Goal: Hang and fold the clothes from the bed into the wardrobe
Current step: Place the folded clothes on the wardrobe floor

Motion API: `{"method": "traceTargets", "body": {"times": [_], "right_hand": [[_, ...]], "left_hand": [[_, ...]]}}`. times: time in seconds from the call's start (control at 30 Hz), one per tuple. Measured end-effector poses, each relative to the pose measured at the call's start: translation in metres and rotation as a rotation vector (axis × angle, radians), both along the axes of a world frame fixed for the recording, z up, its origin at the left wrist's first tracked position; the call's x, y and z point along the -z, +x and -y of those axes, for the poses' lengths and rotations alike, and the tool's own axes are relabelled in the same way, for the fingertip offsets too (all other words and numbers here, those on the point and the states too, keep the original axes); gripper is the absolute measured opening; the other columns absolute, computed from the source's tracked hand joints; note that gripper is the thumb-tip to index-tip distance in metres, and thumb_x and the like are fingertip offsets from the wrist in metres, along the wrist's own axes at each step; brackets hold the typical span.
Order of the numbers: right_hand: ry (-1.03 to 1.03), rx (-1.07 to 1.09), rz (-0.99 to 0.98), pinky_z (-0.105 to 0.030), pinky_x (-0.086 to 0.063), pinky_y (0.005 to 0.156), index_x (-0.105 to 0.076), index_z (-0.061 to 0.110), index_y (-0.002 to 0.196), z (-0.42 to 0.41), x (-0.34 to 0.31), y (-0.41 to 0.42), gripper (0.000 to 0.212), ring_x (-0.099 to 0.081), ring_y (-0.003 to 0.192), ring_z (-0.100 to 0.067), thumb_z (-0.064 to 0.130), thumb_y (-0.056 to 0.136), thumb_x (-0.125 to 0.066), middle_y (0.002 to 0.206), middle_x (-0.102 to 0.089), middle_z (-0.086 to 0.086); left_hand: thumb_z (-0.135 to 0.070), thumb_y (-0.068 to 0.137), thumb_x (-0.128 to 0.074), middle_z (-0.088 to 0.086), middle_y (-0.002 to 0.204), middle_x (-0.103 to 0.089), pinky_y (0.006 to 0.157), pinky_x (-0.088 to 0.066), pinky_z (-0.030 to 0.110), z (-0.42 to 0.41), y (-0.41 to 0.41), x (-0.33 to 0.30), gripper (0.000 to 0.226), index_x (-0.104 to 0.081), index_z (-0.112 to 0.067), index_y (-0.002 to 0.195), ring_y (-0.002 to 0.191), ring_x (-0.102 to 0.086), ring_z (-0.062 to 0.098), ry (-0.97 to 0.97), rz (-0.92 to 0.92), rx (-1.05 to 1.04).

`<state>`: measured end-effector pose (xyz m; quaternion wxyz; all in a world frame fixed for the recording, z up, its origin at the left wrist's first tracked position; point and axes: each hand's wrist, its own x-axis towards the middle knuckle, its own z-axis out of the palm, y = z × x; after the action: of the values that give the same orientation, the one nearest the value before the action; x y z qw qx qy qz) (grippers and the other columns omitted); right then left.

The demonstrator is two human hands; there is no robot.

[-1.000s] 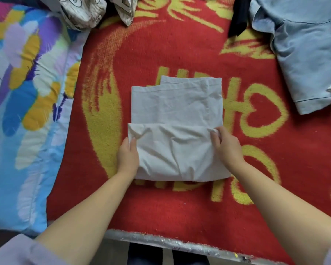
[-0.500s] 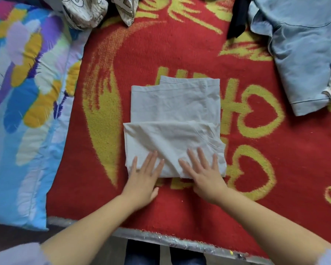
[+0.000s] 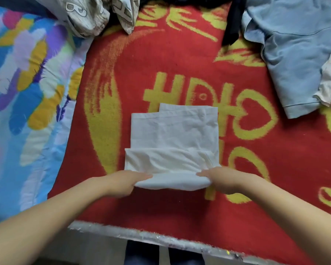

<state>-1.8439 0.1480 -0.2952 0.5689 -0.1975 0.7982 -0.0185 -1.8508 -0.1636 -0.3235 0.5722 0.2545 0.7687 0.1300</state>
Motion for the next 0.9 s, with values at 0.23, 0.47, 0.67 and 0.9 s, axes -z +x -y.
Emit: {"method": "traceTargets", "body": {"times": [0.23,0.47,0.67,0.9], "right_hand": [[-0.068,0.402,-0.003,-0.032,-0.042,0.068,-0.059,0.016,0.080,-0.040,-0.009,-0.109,0.009,-0.051,0.076,-0.016,0.009,0.086,-0.056,0.083,-0.059,-0.003],[-0.178,1.234,-0.420,-0.030,-0.034,0.058,-0.053,0.012,0.074,-0.033,0.087,-0.114,0.023,-0.051,0.076,-0.023,0.030,0.089,-0.055,0.073,-0.054,-0.002],[-0.011,1.185,-0.756,-0.036,-0.032,0.057,-0.051,0.007,0.091,-0.030,0.101,-0.081,0.033,-0.054,0.078,-0.035,0.032,0.102,-0.034,0.086,-0.060,-0.016],[-0.124,1.322,-0.773,-0.040,-0.043,0.087,-0.037,0.005,0.133,-0.022,0.072,-0.052,0.054,-0.052,0.115,-0.031,0.042,0.096,-0.049,0.130,-0.052,-0.013]], "left_hand": [[-0.026,0.075,-0.056,0.000,0.085,-0.065,0.070,-0.049,0.031,0.016,-0.116,-0.011,0.032,-0.065,-0.003,0.095,0.078,-0.060,0.015,0.025,0.224,-0.520],[-0.024,0.097,-0.047,0.008,0.077,-0.049,0.062,-0.030,0.028,-0.009,-0.116,0.070,0.021,-0.053,-0.014,0.080,0.075,-0.044,0.017,-0.003,-0.309,-1.421],[-0.020,0.104,-0.032,-0.003,0.065,-0.037,0.055,-0.018,0.032,-0.028,-0.088,0.074,0.029,-0.042,-0.006,0.080,0.056,-0.030,0.006,-0.048,-0.708,-1.491],[-0.039,0.097,-0.048,0.008,0.101,-0.055,0.072,-0.039,0.034,-0.030,-0.052,0.056,0.029,-0.041,-0.011,0.105,0.087,-0.053,0.027,-0.041,-0.651,-1.640]]}}
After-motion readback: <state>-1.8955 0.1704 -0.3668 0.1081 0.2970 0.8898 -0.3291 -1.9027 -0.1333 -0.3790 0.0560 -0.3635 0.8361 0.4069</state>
